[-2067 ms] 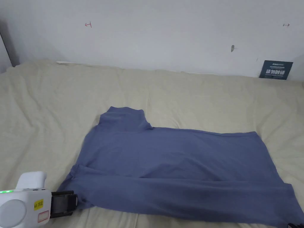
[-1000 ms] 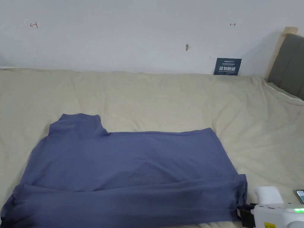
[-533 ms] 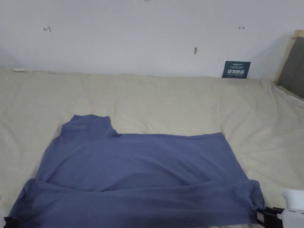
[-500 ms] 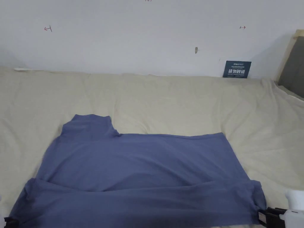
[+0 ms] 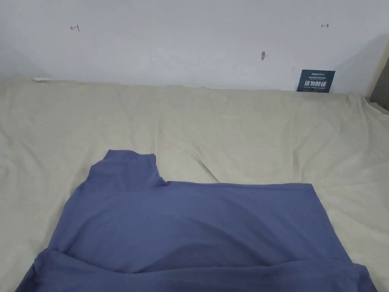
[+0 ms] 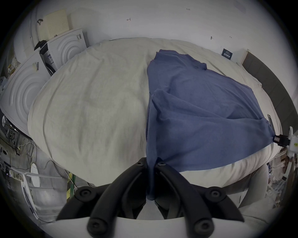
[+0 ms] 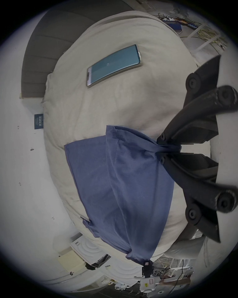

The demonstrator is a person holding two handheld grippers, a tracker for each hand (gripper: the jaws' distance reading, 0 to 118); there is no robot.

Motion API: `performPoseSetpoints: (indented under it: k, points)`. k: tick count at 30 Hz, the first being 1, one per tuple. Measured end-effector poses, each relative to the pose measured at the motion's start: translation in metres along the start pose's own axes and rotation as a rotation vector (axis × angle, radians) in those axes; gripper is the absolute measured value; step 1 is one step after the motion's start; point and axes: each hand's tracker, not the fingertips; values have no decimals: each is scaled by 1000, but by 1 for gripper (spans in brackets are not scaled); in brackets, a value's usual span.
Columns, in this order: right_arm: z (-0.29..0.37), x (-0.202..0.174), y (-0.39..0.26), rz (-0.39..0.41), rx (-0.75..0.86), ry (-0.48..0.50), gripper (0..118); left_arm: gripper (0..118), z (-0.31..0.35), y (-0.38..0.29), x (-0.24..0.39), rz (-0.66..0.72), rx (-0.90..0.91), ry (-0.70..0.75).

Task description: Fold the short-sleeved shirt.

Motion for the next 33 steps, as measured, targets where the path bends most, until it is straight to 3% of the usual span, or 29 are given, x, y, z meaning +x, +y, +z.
performPoseSetpoints:
  k: [3, 4, 5, 6, 7, 9, 13, 15, 17, 19, 20, 21, 22, 24, 28, 33]
  points:
    - [-9, -6, 4, 42, -15, -55, 35, 13, -13, -1, -3, 45, 9, -11]
    - [-10, -10, 6, 65, -1, -77, 58, 31, -14, -1, -2, 42, 10, -11]
    - [-8, -11, 8, 67, 9, -76, 80, 63, -15, -1, -1, 24, 19, -1]
    - [-4, -12, 12, 65, 16, -69, 89, 102, -14, 0, -1, 12, 16, 1]
    - [1, -11, 17, 58, 33, -47, 89, 113, -10, 1, -3, 15, 22, -10]
    - [13, -13, 27, 33, 57, -36, 89, 113, -2, 6, -10, 58, 51, -76]
    - [32, -17, 49, 17, 140, -9, 89, 113, 15, 25, -16, 70, 103, -49]
    - [37, -22, 62, 4, 156, 15, 89, 112, 25, 39, -13, 71, 125, -54]
    - [38, -27, 77, -22, 155, 37, 76, 99, 35, 54, -4, 61, 156, -91]
    - [36, -34, 91, -26, 180, 47, 20, 64, 38, 70, 8, 37, 156, -77]
    - [30, -37, 99, -43, 160, 37, 0, 47, 37, 78, 15, 20, 169, -61]
    - [24, -40, 106, -52, 150, 13, 0, 23, 35, 84, 21, 0, 190, -54]
    - [18, -42, 113, -45, 157, 19, 0, 10, 33, 92, 27, -25, 207, -57]
    - [7, -46, 127, -21, 131, 34, 0, 2, 28, 107, 37, -17, 220, -47]
    - [-25, -56, 166, 31, 104, 14, 0, 2, 15, 136, 46, -5, 236, -98]
    - [-89, -48, 228, 7, 28, -16, 5, 2, -4, 160, 50, -17, 243, -63]
